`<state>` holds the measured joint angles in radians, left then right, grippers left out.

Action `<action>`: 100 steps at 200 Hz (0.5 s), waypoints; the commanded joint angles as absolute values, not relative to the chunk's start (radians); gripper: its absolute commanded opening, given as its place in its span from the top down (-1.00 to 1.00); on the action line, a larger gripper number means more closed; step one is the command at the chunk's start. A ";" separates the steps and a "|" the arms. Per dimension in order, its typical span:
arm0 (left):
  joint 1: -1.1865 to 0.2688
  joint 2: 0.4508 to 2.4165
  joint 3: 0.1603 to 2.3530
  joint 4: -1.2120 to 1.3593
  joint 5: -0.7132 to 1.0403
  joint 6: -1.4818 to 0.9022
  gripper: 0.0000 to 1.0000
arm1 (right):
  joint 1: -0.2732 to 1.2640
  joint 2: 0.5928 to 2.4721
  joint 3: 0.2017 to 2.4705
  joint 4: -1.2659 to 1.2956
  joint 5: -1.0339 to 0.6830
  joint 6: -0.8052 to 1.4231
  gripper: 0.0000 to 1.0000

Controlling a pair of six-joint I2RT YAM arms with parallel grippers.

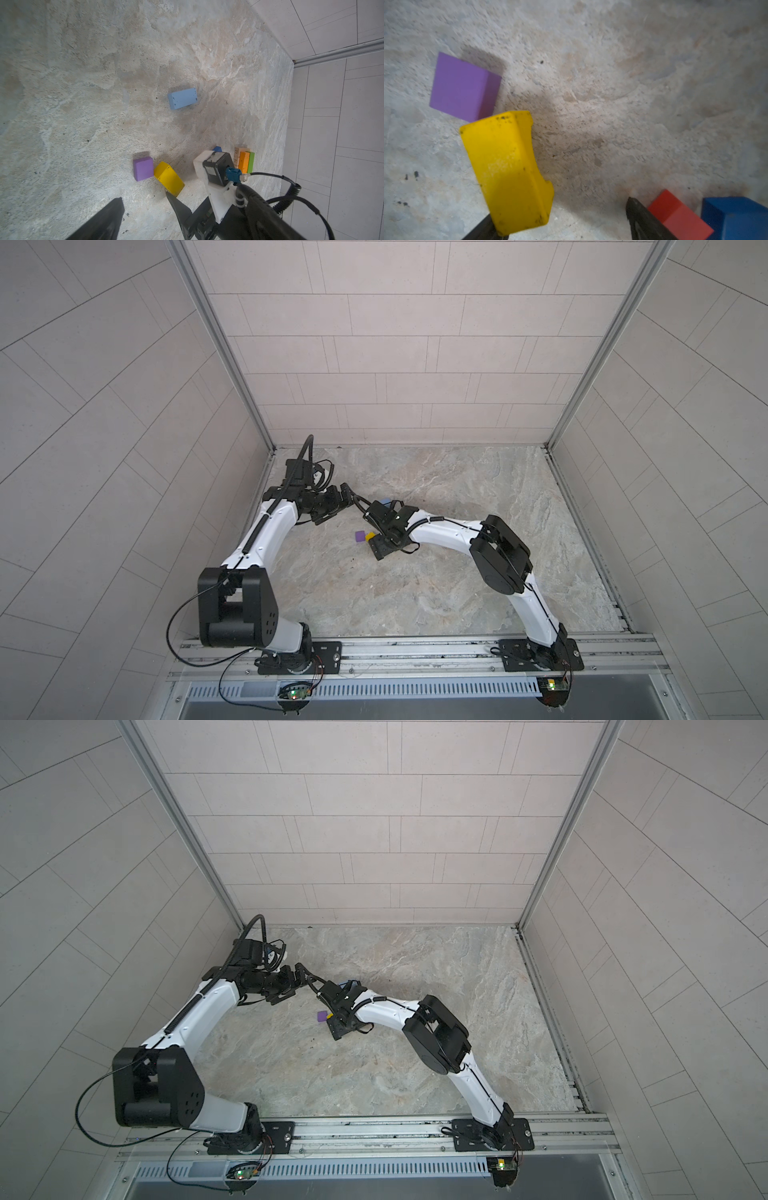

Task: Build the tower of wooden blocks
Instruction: 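Lower the right gripper over the yellow arch block and close on it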

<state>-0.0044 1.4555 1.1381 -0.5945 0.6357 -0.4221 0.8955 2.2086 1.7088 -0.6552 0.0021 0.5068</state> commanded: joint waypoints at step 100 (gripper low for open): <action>0.005 1.432 1.120 -0.586 0.652 -0.427 -0.97 | 0.830 2.224 1.737 -0.718 0.042 0.537 -0.71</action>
